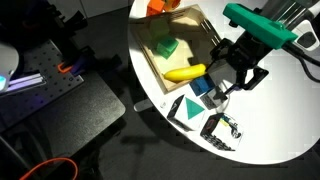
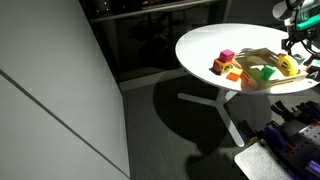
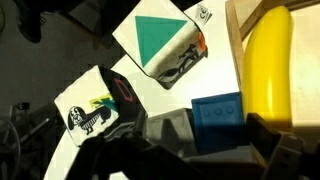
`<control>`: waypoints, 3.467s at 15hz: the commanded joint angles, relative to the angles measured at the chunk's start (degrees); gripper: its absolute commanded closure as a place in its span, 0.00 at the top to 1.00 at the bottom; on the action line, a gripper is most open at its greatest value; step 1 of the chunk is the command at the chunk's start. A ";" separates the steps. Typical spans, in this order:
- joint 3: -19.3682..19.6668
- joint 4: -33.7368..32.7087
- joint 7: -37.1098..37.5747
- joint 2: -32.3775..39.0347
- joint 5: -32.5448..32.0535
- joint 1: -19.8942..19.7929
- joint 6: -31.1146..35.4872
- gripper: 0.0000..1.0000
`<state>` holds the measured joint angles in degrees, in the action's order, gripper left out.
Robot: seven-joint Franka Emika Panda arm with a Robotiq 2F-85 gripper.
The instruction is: Put the banana on the tray then stack the green blocks
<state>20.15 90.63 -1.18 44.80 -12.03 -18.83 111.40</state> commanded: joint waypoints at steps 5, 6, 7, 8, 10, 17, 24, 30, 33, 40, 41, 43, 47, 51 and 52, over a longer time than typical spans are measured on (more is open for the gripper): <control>-1.52 0.05 1.34 0.91 -1.41 0.45 1.55 1.00; -1.87 0.33 1.28 0.81 -1.43 0.76 2.21 1.00; -2.20 0.43 1.15 0.77 -1.41 1.02 2.83 1.00; -2.46 0.54 1.14 0.74 -1.41 1.31 3.51 1.00; -3.01 0.59 1.05 0.66 -1.27 1.90 4.75 1.00; -5.23 4.17 0.23 -1.40 -0.05 2.82 13.74 1.00; -7.72 12.30 -0.61 -6.21 1.55 3.37 25.37 1.00; -10.27 16.97 -3.36 -9.59 4.30 2.71 24.32 1.00; -10.66 18.32 -3.53 -10.35 5.52 3.09 22.27 1.00; -11.39 24.79 -6.67 -14.12 3.94 3.77 25.12 1.00; -11.21 25.89 -6.99 -14.92 3.54 4.04 26.14 1.00; -10.93 27.94 -7.49 -16.38 3.08 4.51 27.84 1.00; -10.65 31.42 -7.45 -19.14 2.76 5.09 28.24 1.00; -10.37 34.21 -8.43 -21.30 2.36 5.00 28.19 1.00; -10.27 34.73 -8.86 -21.55 2.21 4.91 28.32 1.00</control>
<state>8.92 121.93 -8.44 26.24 -8.52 -14.37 138.44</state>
